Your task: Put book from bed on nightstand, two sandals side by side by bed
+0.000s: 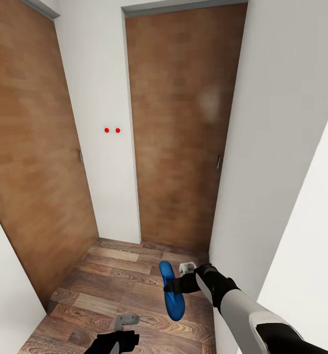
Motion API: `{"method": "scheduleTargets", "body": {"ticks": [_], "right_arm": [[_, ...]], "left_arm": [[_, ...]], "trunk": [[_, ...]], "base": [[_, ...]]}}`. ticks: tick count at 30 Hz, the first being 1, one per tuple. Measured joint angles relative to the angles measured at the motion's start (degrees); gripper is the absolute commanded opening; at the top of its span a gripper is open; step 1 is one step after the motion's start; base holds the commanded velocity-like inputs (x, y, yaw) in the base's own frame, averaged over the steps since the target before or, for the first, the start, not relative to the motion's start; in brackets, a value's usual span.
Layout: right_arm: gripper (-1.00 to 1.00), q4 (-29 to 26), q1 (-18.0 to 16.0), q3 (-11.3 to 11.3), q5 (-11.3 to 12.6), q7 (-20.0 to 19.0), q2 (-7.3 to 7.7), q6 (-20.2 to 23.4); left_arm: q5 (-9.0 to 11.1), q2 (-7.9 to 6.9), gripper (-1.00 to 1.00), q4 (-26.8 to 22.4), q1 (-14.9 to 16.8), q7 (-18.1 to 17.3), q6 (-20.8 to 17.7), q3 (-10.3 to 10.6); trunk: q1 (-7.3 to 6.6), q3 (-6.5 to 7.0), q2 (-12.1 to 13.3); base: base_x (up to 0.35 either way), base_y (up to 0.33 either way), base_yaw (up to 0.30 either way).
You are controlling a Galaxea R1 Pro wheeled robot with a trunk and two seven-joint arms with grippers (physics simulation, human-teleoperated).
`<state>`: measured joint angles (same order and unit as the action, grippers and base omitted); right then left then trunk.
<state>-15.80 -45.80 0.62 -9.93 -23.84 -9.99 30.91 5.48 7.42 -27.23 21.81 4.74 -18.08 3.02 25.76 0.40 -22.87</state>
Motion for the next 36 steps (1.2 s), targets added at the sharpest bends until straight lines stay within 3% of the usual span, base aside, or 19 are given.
{"method": "scheduleTargets", "body": {"ticks": [36], "right_arm": [[-1.00, 0.00, 0.00, -0.01, 0.02, -0.66, 0.00, -0.34]], "left_arm": [[0.00, 0.00, 1.00, 0.08, -0.01, -0.01, 0.00, 0.04]], "trunk": [[0.00, 0.00, 0.00]], "base": [[0.017, -0.010, 0.000]]}}
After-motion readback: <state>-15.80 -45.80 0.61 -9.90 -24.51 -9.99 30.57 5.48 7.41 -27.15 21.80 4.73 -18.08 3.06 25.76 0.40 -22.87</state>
